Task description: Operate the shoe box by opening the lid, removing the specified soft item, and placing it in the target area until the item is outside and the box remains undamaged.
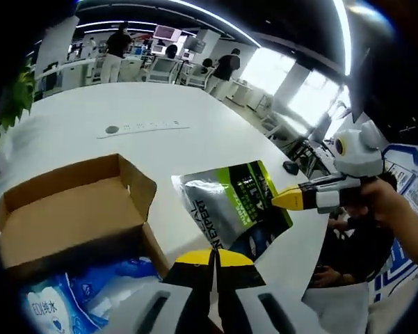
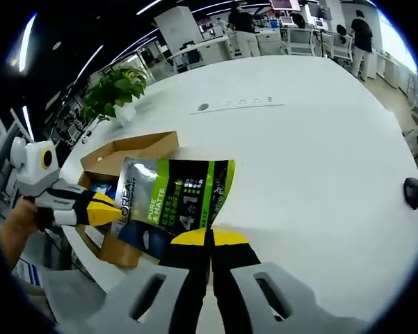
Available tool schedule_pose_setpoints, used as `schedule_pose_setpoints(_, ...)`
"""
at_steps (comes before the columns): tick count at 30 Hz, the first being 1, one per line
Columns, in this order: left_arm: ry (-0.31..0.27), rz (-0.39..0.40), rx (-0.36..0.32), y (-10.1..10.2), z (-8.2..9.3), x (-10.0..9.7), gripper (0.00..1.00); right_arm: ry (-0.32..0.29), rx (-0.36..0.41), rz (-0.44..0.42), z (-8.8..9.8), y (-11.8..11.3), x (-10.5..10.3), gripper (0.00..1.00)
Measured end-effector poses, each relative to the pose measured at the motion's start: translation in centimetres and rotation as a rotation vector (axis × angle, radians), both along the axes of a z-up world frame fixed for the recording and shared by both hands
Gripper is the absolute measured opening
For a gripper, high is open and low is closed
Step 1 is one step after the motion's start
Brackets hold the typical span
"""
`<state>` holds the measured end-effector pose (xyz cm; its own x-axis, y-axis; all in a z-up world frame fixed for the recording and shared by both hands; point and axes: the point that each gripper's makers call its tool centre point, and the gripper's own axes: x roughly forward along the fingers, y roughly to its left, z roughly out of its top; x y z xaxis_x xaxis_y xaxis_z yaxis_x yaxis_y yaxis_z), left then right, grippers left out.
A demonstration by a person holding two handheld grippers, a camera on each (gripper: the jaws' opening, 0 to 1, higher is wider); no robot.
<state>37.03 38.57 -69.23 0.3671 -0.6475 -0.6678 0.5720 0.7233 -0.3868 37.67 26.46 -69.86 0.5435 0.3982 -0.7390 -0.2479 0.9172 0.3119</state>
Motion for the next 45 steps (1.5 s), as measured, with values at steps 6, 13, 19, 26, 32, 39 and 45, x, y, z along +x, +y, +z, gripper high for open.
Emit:
schedule_pose_setpoints(6,-0.014,-0.057,0.087,-0.9,-1.1,0.9,0.0,0.009,-0.058,0.014,-1.4,-0.7,0.8,0.0)
schedule_pose_setpoints(13,0.005,-0.122,0.191,-1.4,-3.2,1.5,0.0,0.025,-0.078,0.019,-2.8,-1.0,1.5,0.0)
schedule_pose_setpoints(19,0.004,-0.275,0.336,-1.6,-5.0,1.2,0.01,0.033,-0.1,0.027,-4.3,-1.1,2.3,0.0)
schedule_pose_setpoints(26,-0.006,-0.384,0.427,-2.3,-6.2,1.6,0.02,0.047,-0.133,0.029,-6.1,-1.5,2.6,0.0)
schedule_pose_setpoints(32,0.006,-0.426,0.468,-2.6,-7.2,1.9,0.02,0.047,-0.14,0.019,-7.1,-1.8,2.8,0.0)
schedule_pose_setpoints(39,-0.025,-0.487,0.55,-2.0,-8.3,2.0,0.03,0.031,-0.145,0.029,-7.9,-1.6,3.2,0.0)
schedule_pose_setpoints(45,-0.094,-0.535,0.608,-1.8,-8.5,2.4,0.04,0.009,-0.187,0.046,-8.6,-2.0,3.7,0.0)
